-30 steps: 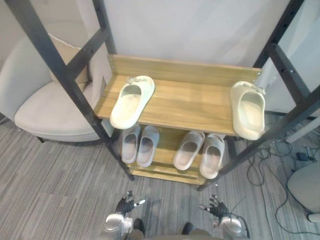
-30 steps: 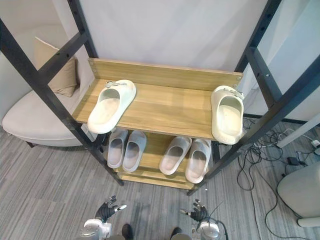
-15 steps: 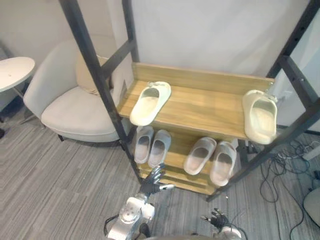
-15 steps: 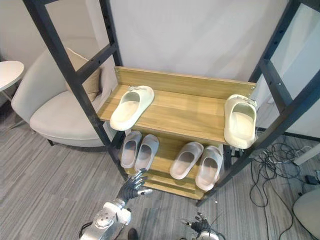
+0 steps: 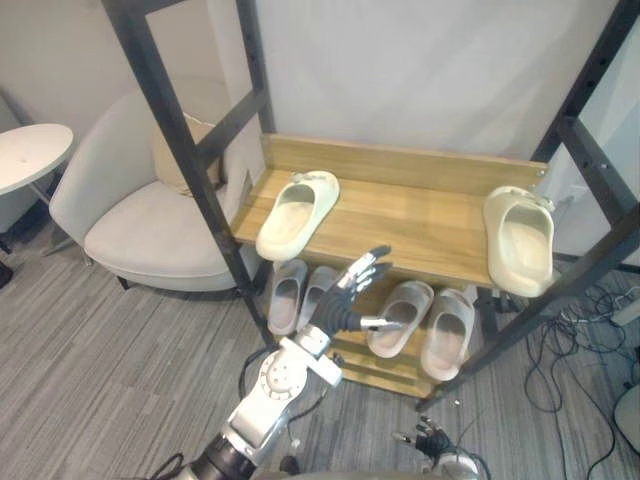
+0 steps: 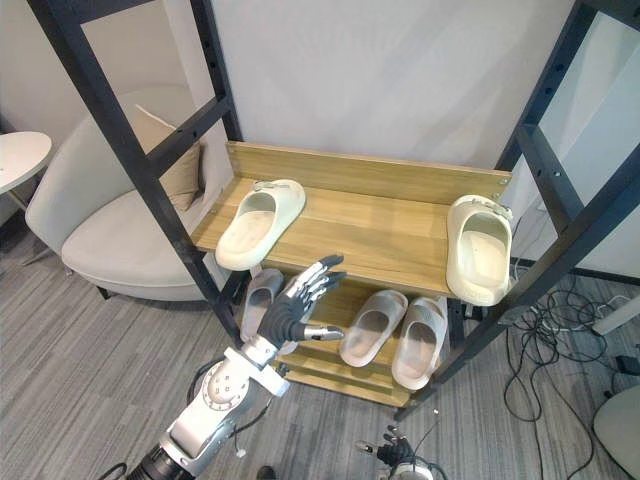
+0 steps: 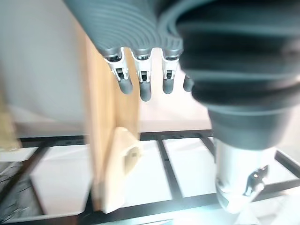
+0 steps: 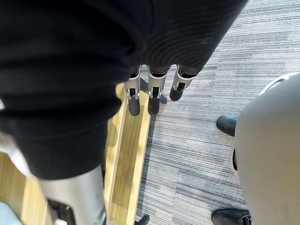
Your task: Organize the slippers on the shoe rack
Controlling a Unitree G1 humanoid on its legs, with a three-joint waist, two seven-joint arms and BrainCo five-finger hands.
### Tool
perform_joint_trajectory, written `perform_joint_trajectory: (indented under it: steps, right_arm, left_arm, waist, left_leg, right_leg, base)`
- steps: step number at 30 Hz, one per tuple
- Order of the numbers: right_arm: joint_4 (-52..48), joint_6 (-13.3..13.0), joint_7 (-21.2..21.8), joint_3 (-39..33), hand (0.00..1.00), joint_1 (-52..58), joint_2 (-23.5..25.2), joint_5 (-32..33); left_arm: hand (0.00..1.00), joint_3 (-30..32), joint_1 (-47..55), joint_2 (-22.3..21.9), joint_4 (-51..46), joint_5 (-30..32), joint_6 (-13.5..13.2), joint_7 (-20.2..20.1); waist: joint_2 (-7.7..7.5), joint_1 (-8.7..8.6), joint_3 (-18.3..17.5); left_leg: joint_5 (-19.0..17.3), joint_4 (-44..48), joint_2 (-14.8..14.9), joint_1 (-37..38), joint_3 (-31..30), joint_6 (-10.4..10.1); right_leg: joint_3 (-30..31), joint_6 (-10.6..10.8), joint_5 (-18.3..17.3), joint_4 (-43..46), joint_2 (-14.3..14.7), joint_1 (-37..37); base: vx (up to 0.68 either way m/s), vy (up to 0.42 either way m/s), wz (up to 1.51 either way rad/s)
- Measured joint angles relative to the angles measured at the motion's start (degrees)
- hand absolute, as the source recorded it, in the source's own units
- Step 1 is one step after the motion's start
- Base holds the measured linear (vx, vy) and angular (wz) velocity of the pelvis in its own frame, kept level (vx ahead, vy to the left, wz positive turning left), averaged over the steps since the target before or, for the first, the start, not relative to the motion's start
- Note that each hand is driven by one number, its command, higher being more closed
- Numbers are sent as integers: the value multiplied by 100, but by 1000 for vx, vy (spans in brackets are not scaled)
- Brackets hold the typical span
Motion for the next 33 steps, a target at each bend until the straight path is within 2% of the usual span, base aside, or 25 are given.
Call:
perform_joint_trajectory:
  steps: [7,12,18,26,33]
  right_arm:
    - [0,5,65,65,0,13,-15,-3]
    - [0,18,175,67,0,20,-84,-10]
    - [-12,63,263,64,0,3,-167,-144]
    - [-16,85,406,56,0,-34,-170,-211]
    - [-16,127,460,56,0,-25,-165,-210]
  left_arm:
    - [0,798,-577,107,0,248,-2,438]
    - [0,1307,-1055,447,123,583,5,606]
    - [0,1877,-1598,933,843,678,73,628]
    - [0,2005,-2223,1720,1667,1171,306,577]
    - [0,2017,-2559,2049,2199,1367,455,520]
  waist:
    - [-50,-37,-88]
    - [-73,-57,-115]
    - [-74,-83,-114]
    - [-117,-90,-87]
    - [-162,-96,-51]
  left_leg:
    - [-1,0,18,8,47,-3]
    - [-16,-1,9,71,60,-19]
    - [-33,-1,18,92,63,-36]
    - [-37,0,6,77,20,-41]
    - [-37,0,-1,56,-5,-41]
  right_leg:
    - [57,-37,47,-80,31,7]
    - [56,-17,114,-227,53,124]
    - [53,19,152,-306,80,174]
    - [32,25,165,-339,81,181]
    - [9,26,163,-338,77,173]
  base:
    - [-12,-3,-3]
    - [0,0,0]
    - [0,0,0]
    - [0,0,0]
    - [0,0,0]
